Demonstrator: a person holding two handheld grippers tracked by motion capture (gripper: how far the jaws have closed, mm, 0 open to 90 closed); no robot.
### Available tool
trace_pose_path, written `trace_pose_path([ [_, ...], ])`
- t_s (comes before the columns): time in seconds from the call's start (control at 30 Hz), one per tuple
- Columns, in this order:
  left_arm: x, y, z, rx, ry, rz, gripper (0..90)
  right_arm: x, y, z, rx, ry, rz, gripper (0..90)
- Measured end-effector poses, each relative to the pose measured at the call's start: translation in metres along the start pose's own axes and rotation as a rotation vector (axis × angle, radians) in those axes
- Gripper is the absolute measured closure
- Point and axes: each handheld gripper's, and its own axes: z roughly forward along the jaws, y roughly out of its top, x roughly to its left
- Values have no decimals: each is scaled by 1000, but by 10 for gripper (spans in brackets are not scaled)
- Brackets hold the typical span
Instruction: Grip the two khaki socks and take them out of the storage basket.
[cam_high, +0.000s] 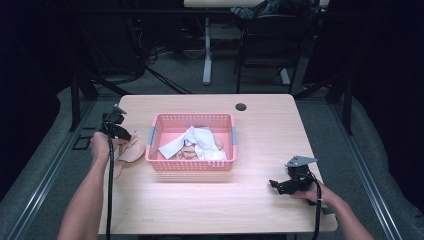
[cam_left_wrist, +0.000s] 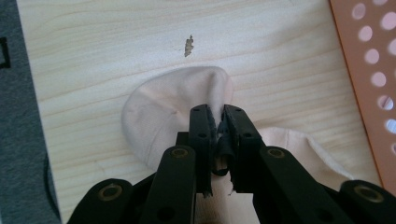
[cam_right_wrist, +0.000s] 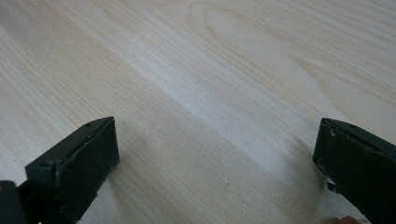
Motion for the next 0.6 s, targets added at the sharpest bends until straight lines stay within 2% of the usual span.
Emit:
trace_pose_path([
  [0.07,0,0,2,4,4,5,802,0,0,0,1,2,0,0],
  [0.1,0,-2,8,12,-2,-8,787,0,0,0,-1,0,2,0],
  [0.17,0,-3,10,17,-3,-9,753,0,0,0,-1,0,2,0],
  [0.27,1,-5,8,10,-14,-13,624,0,0,0,0,1,1,0],
  [0.33,1,-5,6,7,-3,-15,497,0,0,0,-1,0,2,0],
  [0.37,2,-5,0,-9,12,-21,446,0,0,0,-1,0,2,0],
  [0.4,2,-5,0,-9,12,-21,399,0,0,0,-1,0,2,0],
  [0.43,3,-6,-9,-22,14,-25,347,0,0,0,-1,0,2,0],
  [0.53,2,-7,-18,-40,17,-18,272,0,0,0,-1,1,1,0],
  [0.57,1,-7,-24,-43,25,-10,243,0,0,0,0,1,1,0],
  [0.6,0,-9,-33,-67,28,-8,184,0,0,0,0,1,1,0],
])
